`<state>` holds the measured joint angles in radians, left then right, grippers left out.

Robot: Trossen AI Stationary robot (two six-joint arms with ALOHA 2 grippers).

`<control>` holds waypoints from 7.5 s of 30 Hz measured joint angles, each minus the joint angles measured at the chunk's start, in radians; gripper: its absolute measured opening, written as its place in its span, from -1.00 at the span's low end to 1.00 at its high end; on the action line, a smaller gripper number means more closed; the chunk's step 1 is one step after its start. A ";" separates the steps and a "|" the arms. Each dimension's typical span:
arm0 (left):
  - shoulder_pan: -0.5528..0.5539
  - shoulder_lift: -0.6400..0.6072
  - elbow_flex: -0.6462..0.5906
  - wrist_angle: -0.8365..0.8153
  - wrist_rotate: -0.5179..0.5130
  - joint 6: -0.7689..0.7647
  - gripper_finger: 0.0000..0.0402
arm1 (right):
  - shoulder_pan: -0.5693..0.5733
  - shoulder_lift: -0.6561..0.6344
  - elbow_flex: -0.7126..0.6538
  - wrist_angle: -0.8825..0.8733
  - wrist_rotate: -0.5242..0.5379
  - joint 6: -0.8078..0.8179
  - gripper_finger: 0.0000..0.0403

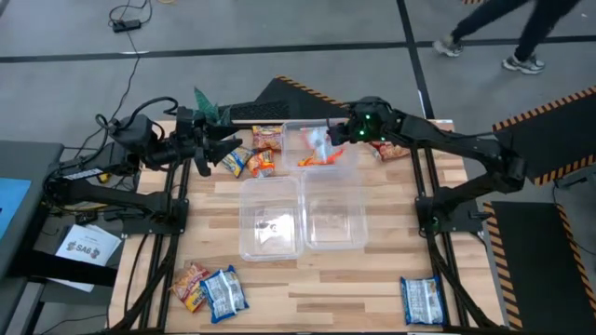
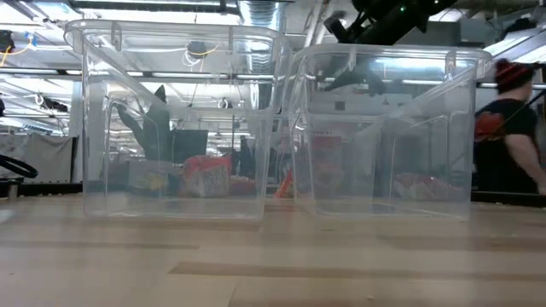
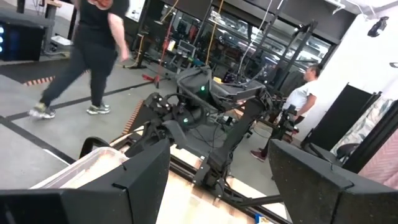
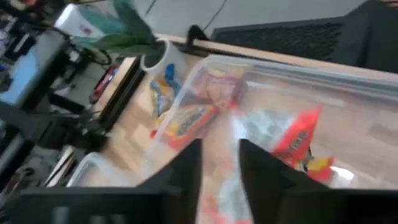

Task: Sort Maruchan noodles
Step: Put the bottom orange noodle pack into the top transparent bin, then put the orange noodle pack into the top transparent bin, then put the top right red noodle pack into the bottom right transparent bin, then put the top red noodle pack into the bottom right transparent bin

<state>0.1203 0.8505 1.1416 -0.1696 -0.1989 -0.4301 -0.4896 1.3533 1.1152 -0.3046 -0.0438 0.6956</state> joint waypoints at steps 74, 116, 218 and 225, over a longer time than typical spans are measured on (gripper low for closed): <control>0.256 0.707 0.175 -0.047 0.049 -0.083 -1.00 | 0.094 -0.283 0.000 -0.056 0.027 0.090 0.42; 0.054 -0.042 -0.217 0.396 0.052 -0.128 0.18 | -0.367 -0.165 -0.432 -0.254 0.255 0.207 0.42; 0.146 0.027 -0.091 -0.010 0.006 -0.195 0.18 | 0.626 -0.123 0.222 -0.531 0.289 -0.068 0.40; 0.370 0.354 0.142 -0.422 0.113 -0.152 0.18 | 0.564 -0.193 0.221 -0.525 0.417 -0.034 0.40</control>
<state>0.4900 1.2043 1.2838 -0.5918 -0.0861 -0.5822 0.0744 1.1599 1.3361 -0.8297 0.3728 0.6619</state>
